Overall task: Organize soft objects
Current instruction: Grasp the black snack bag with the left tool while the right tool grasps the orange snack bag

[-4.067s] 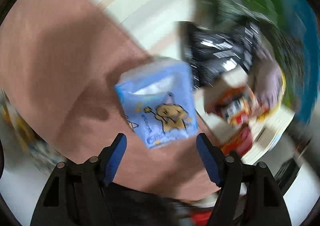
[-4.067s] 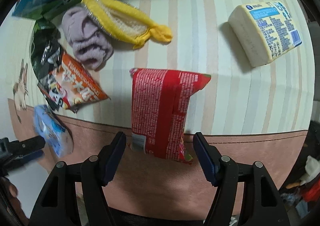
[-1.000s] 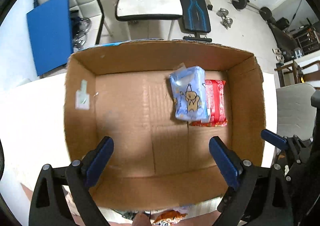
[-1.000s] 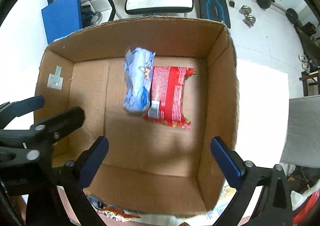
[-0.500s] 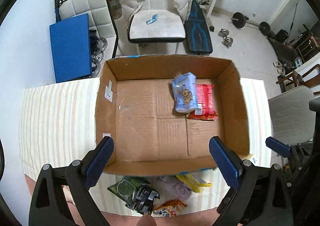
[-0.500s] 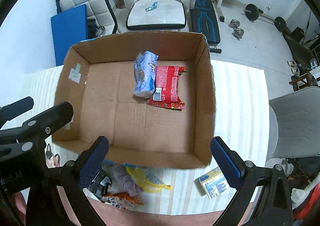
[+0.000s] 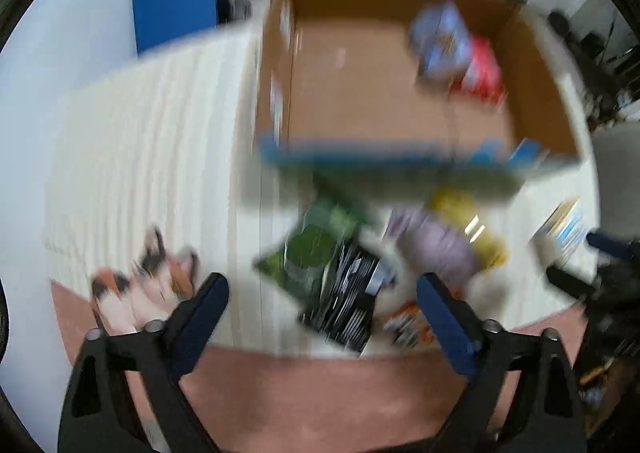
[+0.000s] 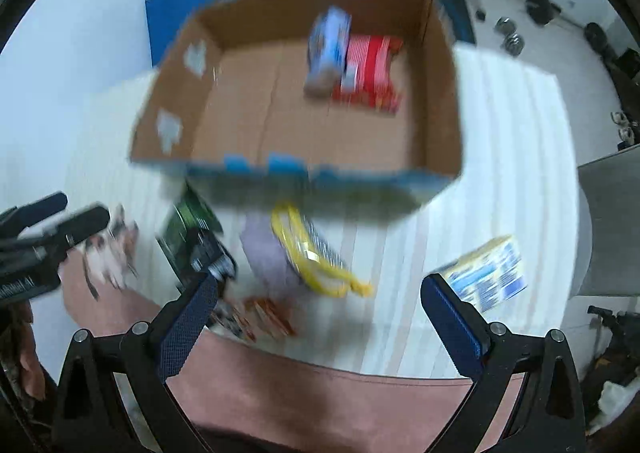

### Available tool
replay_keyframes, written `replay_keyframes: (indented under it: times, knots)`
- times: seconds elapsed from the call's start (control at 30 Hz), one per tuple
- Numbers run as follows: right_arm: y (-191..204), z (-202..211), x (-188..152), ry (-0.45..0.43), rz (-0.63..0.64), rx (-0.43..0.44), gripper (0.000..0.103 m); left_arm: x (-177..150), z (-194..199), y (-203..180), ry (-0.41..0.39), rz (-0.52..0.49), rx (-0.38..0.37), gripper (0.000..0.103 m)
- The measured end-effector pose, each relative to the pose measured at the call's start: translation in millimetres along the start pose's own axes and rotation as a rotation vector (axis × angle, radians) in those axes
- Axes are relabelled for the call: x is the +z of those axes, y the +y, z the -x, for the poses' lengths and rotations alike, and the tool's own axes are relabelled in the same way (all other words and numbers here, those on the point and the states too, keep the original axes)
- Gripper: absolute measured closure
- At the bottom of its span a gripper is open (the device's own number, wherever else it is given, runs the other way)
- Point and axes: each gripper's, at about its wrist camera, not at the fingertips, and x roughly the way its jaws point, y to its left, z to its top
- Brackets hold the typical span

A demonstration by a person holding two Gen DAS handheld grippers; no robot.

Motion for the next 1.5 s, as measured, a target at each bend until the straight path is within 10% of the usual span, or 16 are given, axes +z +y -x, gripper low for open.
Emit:
replay_keyframes:
  times: [0.1,0.37,0.53,0.7,1.0,1.2,1.5]
  knots:
    - [6.3,-40.7,-8.7,0.082,-0.009,0.004,0.025,-19.3,-48.0,-0.6,0.101,-0.005,0.003,0.039]
    - [-3.0,-134.8,-69.3,0.332,-0.501,0.351,0.025,-30.5,-100.9,7.6,0.19,0.064,-0.039,0.039]
    - [-1.6,-161.3,-85.2,0.333,-0.749,0.513,0.025,-31.0,-99.4,22.0,0.188,0.092,-0.021,0.04]
    - [14.1,-166.7,-81.3,0.348,-0.697,0.428,0.039,-32.8,-97.8,22.6,0.193,0.078,-0.033,0.039]
    - [15.1,-117.7,-77.9,0.332,-0.144,0.0,0.047,-23.8,-117.7,-40.4,0.244,-0.077,-0.044,0.039]
    - [12.0,-106.5,-62.6,0.242,-0.144,0.02,0.029,-18.8,-127.1,-59.0,0.231,-0.094,-0.01,0.04]
    - [19.5,-111.9,-72.4,0.259,-0.086,-0.038,0.029,-56.1,-118.8,-73.0,0.249,-0.046,-0.047,0.055]
